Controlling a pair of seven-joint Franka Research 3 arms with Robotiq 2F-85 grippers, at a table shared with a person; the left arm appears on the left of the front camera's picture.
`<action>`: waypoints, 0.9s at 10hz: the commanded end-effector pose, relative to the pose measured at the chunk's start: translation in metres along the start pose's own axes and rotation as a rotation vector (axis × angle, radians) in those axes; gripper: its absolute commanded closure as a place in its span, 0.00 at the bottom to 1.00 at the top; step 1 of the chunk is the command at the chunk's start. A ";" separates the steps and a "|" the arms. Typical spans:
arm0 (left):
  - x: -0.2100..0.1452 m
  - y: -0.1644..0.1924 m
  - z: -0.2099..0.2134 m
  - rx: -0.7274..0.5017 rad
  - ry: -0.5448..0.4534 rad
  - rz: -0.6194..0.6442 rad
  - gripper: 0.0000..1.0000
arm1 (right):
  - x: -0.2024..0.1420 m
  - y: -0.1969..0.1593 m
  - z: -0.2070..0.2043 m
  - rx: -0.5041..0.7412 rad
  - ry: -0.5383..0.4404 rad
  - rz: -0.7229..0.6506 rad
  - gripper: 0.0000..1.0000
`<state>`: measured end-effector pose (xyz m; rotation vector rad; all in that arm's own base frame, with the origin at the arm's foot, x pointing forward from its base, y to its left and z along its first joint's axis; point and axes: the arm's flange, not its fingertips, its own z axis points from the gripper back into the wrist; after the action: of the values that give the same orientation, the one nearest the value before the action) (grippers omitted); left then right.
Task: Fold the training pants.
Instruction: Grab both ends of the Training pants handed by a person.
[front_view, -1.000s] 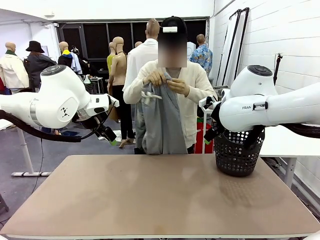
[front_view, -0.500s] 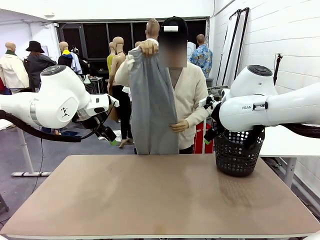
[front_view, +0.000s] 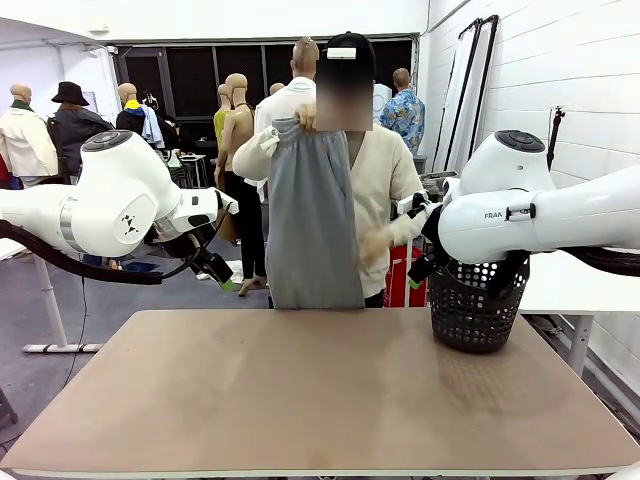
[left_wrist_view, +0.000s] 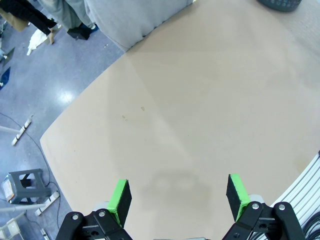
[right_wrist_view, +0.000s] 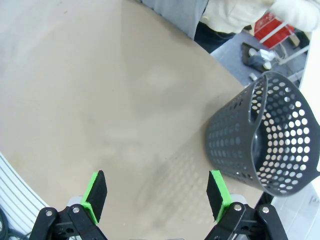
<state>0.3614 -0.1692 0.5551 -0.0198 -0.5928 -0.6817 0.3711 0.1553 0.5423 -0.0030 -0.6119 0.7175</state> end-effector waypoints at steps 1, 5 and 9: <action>0.000 0.000 -0.001 -0.003 0.000 0.001 0.00 | 0.000 0.000 0.000 0.000 0.000 0.000 0.00; 0.000 0.000 -0.001 -0.003 0.000 0.001 0.00 | 0.000 0.000 0.000 0.000 0.000 0.000 0.00; 0.000 0.000 -0.001 -0.003 0.000 0.001 0.00 | 0.000 0.000 0.000 0.000 0.000 0.000 0.00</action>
<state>0.3614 -0.1692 0.5551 -0.0198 -0.5928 -0.6817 0.3711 0.1553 0.5423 -0.0030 -0.6119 0.7175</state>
